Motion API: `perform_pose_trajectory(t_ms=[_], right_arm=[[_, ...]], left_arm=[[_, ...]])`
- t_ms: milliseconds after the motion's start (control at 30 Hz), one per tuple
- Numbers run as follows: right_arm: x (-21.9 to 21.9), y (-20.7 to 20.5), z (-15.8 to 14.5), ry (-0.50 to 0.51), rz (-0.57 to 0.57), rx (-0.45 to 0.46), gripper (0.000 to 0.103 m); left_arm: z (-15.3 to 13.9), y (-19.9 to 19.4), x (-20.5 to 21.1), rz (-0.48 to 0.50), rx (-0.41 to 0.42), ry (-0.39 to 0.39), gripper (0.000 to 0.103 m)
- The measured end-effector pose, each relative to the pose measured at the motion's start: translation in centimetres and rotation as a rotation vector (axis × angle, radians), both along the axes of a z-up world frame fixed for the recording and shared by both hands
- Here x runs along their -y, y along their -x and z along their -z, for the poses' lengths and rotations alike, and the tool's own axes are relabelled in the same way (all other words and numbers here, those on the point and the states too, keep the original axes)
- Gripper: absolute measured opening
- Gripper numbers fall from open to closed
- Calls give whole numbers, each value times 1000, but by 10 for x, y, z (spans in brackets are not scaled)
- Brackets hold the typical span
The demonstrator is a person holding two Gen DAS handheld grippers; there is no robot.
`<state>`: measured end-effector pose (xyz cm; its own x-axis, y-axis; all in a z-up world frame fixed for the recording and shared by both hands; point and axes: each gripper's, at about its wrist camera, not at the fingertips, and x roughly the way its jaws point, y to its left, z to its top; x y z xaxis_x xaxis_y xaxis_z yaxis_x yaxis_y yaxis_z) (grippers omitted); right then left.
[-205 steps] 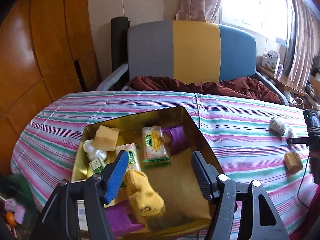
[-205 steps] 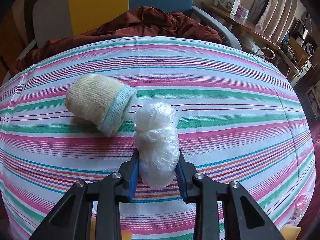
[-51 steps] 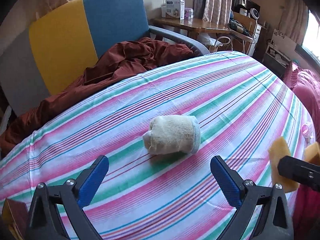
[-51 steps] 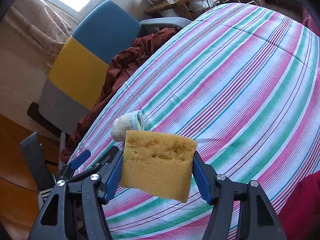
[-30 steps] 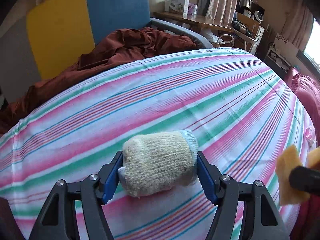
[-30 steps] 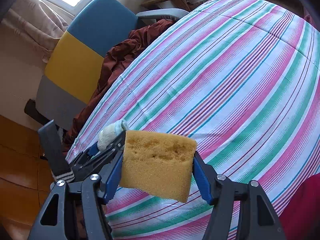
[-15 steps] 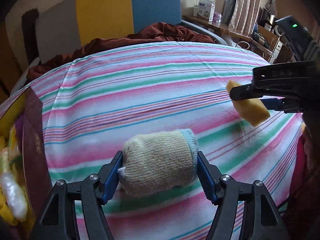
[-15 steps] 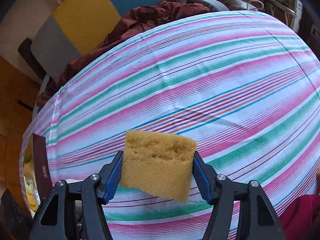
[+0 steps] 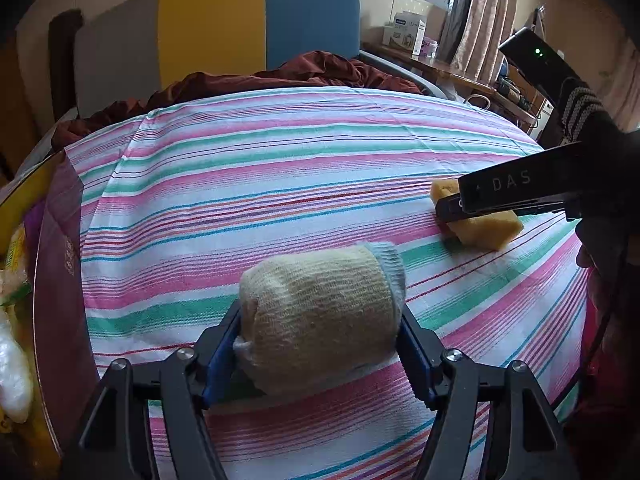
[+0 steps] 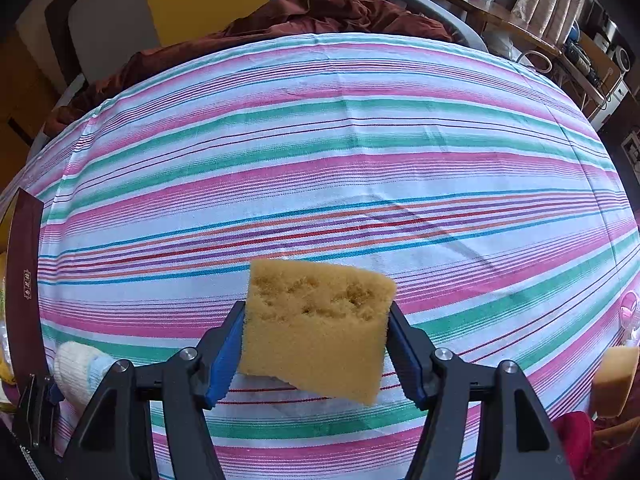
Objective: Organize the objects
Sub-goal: 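Carry the white sock into the gold tray and open the left tool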
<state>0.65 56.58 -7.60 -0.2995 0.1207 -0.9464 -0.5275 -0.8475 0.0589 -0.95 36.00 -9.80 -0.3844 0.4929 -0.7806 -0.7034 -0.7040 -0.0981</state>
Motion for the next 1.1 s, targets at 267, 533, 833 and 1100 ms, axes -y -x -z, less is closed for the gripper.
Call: perform_pose_trajectory(t_ms=[267,533,833,1100], right_arm=[[-8,-10,6,6,-1,22,69],[-18,-22,6,-3,-6,24,69],[-30,-40,5,-10,-12,26,69],[-36,-47,4,-23,-17,28,69]], left_arm=[[1,-4,3,-6,-19,-22,72],[0,-4,1,-8,-26,-5,71],[-23,-13,21,-46,-32,-9,70],[-83,-23,62,-88,-177,-75,70]])
